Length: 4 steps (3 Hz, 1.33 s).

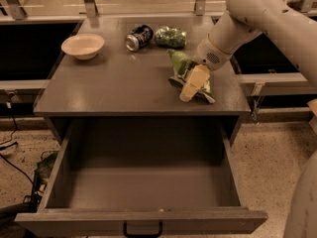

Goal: Place green jalapeno chip bag into top drawer

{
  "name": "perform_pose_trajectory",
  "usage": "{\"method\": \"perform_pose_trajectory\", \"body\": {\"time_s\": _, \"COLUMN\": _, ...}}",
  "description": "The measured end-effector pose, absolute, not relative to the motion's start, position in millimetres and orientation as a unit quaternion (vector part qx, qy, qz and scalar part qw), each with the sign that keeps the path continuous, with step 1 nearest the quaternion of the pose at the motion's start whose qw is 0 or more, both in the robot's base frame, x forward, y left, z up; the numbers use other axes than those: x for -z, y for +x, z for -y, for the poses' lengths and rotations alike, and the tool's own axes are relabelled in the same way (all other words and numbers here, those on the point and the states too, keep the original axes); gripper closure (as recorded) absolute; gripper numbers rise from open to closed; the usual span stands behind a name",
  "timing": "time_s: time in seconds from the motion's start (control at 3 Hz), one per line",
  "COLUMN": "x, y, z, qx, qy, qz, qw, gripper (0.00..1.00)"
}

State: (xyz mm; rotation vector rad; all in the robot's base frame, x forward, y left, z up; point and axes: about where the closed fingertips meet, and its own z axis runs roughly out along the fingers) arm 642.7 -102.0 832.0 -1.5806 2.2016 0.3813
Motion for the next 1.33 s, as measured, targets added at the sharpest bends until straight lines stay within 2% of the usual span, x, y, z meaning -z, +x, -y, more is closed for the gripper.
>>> {"method": "perform_pose_trajectory", "body": {"time_s": 0.67, "x": -831.9, "y": 642.7, "z": 102.0, "qx": -0.137, "qy": -0.566, "qz": -0.788, "qw": 0.201, "gripper": 0.50}}
{"method": "perform_pose_trajectory", "body": {"time_s": 1.0, "x": -831.9, "y": 642.7, "z": 101.9, "qx": -0.137, "qy": -0.566, "qz": -0.788, "qw": 0.201, "gripper": 0.81}}
{"method": "perform_pose_trajectory", "body": {"time_s": 1.33, "x": -831.6, "y": 642.7, "z": 101.7, "qx": -0.137, "qy": -0.566, "qz": -0.788, "qw": 0.201, "gripper": 1.00}}
